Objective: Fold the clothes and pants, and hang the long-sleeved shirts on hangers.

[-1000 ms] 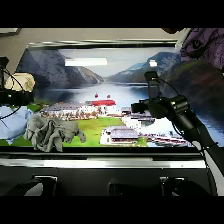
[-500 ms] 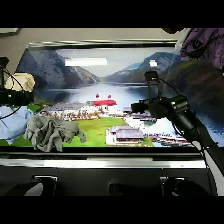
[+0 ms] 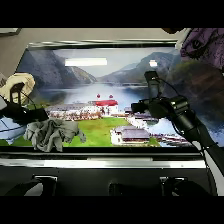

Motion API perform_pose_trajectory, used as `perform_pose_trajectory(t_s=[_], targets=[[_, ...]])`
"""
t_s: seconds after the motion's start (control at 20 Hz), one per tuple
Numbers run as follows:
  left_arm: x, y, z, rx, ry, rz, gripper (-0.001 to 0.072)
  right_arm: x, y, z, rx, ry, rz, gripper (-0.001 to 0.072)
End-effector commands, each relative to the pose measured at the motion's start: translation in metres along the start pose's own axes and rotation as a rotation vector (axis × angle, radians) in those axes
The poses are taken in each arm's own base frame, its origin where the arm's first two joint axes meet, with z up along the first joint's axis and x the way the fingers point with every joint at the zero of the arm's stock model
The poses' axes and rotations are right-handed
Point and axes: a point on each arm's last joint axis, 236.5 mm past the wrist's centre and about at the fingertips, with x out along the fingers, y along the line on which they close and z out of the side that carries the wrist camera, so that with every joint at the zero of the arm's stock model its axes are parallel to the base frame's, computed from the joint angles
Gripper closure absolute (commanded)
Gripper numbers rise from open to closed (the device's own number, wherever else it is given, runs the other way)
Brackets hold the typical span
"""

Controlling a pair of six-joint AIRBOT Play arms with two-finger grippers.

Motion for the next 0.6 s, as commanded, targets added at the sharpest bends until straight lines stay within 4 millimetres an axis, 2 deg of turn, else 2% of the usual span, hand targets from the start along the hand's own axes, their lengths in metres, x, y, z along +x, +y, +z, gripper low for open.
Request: perform_pose_trajectory(t_s=[0.0,0.1,0.2,0.25,0.3,0.35,0.45,0.55], targets=[[0.049,0.007,-0.028,-0.091,0.034,0.005,-0.0013,0.0,0.0,-0.001,-0.001,0.003,-0.001,0.0676],[0.063,0.009,-0.021,-0.144,-0.03,0.003,-0.0013,0.0,0.0,-0.002,-0.001,0.007,-0.002,0.0676],[0.072,0.0,-0.012,-0.191,-0.078,-0.045,-0.0013,0.0,-0.001,-0.005,-0.001,0.02,-0.005,0.0676],[0.076,-0.006,-0.01,-0.216,-0.071,-0.074,0.0128,0.0,-0.002,-0.008,-0.001,0.036,-0.009,0.0675],[0.08,-0.015,-0.011,-0.244,-0.052,-0.113,0.0496,0.0,-0.003,-0.014,-0.002,0.058,-0.014,0.0674],[0.08,-0.03,-0.01,-0.24,-0.043,-0.175,0.0685,-0.002,-0.005,-0.02,-0.002,0.086,-0.021,0.0673],[0.07,-0.076,-0.003,-0.171,-0.055,-0.315,0.069,-0.009,-0.011,-0.032,-0.013,0.135,-0.047,0.0673],[0.051,-0.131,0.003,-0.083,-0.08,-0.411,0.0691,-0.021,-0.022,-0.037,-0.04,0.15,-0.091,0.0672]])
